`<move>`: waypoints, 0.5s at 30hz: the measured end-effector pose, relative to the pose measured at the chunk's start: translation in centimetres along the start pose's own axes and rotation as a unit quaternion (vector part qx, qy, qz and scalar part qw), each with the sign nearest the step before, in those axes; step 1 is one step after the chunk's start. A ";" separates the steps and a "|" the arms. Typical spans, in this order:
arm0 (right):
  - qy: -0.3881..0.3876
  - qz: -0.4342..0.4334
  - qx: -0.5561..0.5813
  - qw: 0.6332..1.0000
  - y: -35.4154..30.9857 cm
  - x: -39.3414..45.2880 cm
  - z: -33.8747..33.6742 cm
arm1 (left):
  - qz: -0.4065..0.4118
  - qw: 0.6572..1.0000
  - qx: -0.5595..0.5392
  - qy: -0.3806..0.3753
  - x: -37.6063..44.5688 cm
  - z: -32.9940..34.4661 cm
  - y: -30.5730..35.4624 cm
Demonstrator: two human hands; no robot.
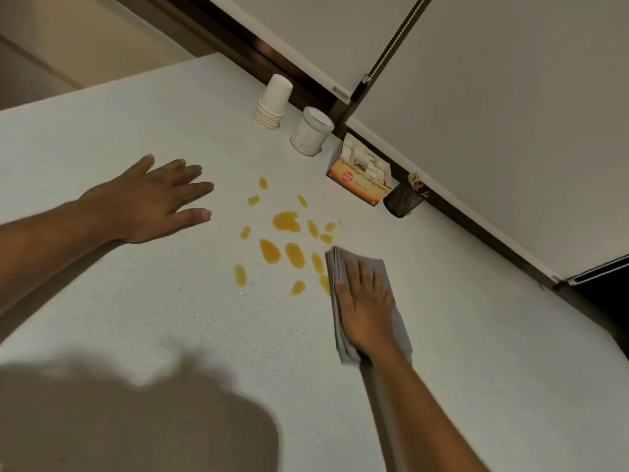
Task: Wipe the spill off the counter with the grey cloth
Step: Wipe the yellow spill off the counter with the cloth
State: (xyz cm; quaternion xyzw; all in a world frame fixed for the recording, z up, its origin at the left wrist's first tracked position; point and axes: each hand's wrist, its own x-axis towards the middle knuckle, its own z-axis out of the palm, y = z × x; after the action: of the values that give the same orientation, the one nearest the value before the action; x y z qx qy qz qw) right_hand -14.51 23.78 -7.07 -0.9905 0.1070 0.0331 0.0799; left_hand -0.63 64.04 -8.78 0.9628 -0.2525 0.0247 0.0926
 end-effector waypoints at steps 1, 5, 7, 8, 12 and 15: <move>0.005 -0.014 0.003 1.000 0.4 -2.1 0.3 | 0.002 1.000 0.005 0.004 0.0 0.1 0.0; 0.000 -0.008 0.016 1.000 2.6 -2.9 -0.5 | 0.003 1.000 0.013 0.018 -0.1 0.3 -0.1; 0.006 0.021 0.007 1.000 2.9 0.3 -1.2 | 0.004 1.000 0.011 0.019 0.0 0.4 0.0; 0.012 0.039 0.008 0.999 2.9 2.4 -1.5 | 0.001 1.000 0.010 0.021 0.0 0.5 0.0; 0.014 0.098 0.014 0.995 1.0 9.8 -2.1 | -0.002 0.999 0.018 0.026 0.0 0.3 0.0; -0.006 0.096 0.000 0.995 0.0 10.7 -1.6 | -0.002 0.999 0.032 0.032 -0.2 0.1 0.3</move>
State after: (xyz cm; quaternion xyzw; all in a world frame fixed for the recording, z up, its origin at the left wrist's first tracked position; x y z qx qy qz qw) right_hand -3.95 21.33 -6.37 -0.9753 0.2016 0.0467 0.0768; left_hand -0.96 63.91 -8.83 0.9644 -0.2468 0.0637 0.0697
